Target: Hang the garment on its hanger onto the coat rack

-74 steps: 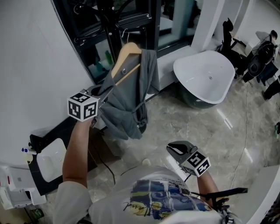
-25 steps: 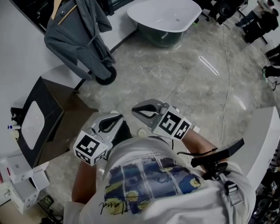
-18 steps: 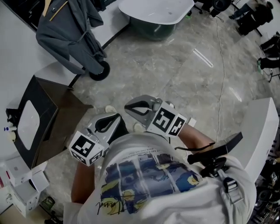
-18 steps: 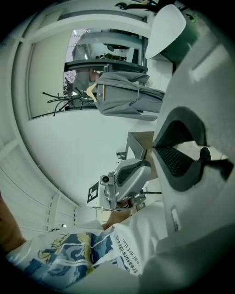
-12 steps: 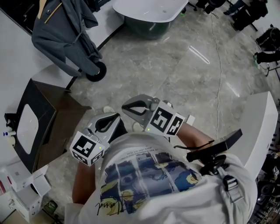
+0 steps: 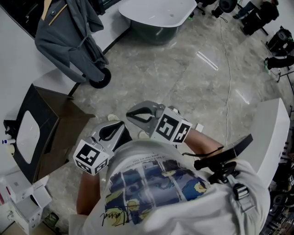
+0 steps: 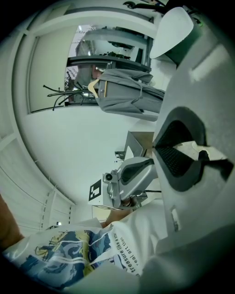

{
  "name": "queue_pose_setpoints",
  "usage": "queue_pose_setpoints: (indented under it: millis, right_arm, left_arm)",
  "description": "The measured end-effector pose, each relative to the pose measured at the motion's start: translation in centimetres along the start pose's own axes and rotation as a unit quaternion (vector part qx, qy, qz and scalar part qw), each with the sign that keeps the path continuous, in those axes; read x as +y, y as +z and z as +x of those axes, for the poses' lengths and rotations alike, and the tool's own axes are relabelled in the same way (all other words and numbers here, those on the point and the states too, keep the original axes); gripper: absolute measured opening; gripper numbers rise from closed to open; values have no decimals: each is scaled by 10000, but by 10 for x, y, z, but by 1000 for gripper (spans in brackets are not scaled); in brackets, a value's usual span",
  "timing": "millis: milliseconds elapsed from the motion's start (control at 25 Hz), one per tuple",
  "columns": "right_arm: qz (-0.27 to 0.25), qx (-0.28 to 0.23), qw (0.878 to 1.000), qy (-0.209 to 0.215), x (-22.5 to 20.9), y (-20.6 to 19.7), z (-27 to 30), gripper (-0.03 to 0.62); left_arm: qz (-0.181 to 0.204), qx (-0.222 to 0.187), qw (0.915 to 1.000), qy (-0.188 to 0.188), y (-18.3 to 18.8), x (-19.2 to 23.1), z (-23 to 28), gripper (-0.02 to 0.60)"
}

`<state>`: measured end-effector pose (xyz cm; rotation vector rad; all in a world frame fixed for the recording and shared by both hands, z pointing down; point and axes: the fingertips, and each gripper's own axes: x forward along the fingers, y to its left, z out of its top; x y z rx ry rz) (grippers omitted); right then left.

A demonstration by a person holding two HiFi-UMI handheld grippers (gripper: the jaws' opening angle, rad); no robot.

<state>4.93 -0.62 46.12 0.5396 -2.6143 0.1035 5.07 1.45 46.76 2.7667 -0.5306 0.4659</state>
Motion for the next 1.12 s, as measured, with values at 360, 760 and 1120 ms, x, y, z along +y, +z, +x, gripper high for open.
queue_pose_setpoints:
  millis: [360, 760, 1120]
  right_arm:
    - [-89, -32, 9999, -101, -9, 5, -1, 2]
    - [-32, -50, 9999, -105, -21, 7, -3, 2]
    - [267, 296, 9984, -393, -41, -4, 20, 2]
  left_arm:
    - [-27, -21, 9998, 182, 5, 17, -4, 2]
    - [-52, 29, 9995, 317, 10, 30, -7, 3]
    - [-235, -123, 9975, 648, 21, 106, -36, 3]
